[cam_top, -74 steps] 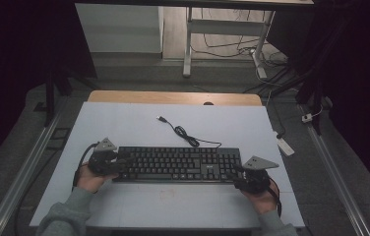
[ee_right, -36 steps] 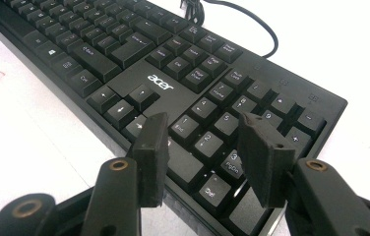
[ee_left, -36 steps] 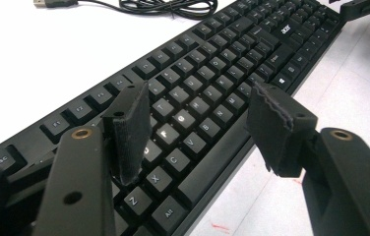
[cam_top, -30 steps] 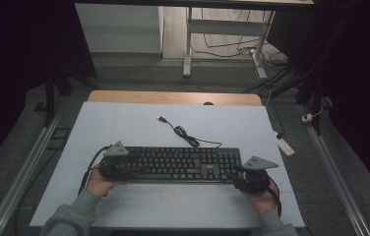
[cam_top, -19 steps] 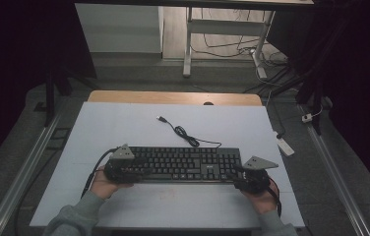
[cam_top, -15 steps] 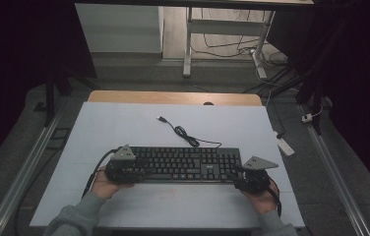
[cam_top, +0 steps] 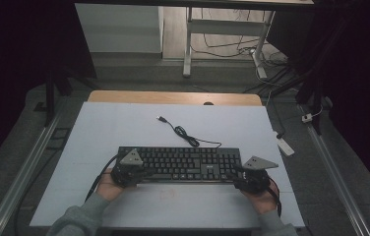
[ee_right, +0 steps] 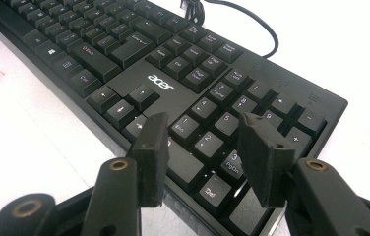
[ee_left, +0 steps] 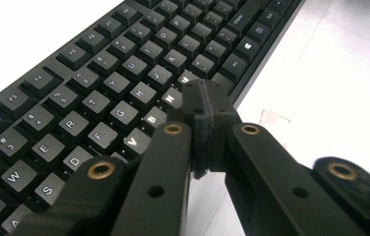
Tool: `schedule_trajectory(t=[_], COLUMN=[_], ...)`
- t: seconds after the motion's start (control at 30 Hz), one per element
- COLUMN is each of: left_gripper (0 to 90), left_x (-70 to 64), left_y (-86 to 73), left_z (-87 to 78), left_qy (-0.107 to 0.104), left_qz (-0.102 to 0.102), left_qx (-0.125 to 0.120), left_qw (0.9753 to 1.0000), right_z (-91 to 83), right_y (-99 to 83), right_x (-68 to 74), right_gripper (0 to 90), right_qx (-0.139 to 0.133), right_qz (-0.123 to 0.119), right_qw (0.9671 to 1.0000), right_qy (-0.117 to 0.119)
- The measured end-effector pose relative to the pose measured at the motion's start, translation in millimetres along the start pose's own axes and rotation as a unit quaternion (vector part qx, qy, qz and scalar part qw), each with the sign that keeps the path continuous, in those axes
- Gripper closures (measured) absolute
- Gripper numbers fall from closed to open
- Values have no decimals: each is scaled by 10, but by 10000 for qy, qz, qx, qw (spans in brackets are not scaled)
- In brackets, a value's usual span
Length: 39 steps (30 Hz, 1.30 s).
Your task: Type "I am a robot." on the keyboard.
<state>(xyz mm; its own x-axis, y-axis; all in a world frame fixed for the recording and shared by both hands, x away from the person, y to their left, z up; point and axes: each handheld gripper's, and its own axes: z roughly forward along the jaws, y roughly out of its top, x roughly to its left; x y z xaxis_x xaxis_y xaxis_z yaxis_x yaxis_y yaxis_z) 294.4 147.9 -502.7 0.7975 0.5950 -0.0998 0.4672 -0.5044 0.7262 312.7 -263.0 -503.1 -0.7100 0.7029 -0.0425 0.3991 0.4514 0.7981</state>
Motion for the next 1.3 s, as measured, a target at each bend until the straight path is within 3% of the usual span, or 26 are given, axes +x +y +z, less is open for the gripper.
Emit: schedule_trajectory(t=[0.33, 0.8, 1.3], left_gripper=[889, 889, 890], left_x=[18, 30, 4], left_y=[-38, -54, -58], left_z=[139, 199, 199], left_qy=[78, 126, 216], left_qz=[-41, -3, 90], left_qx=[204, 349, 323], left_qw=[9998, 9993, 9992], right_z=[1, -1, -2], right_y=[0, -1, 0], right_x=[0, 0, 2], right_gripper=[552, 551, 551], right_qx=[6, 13, -7], right_qz=[0, -2, 3], right_qw=[10000, 10000, 10000], right_qy=[-2, -14, 0])
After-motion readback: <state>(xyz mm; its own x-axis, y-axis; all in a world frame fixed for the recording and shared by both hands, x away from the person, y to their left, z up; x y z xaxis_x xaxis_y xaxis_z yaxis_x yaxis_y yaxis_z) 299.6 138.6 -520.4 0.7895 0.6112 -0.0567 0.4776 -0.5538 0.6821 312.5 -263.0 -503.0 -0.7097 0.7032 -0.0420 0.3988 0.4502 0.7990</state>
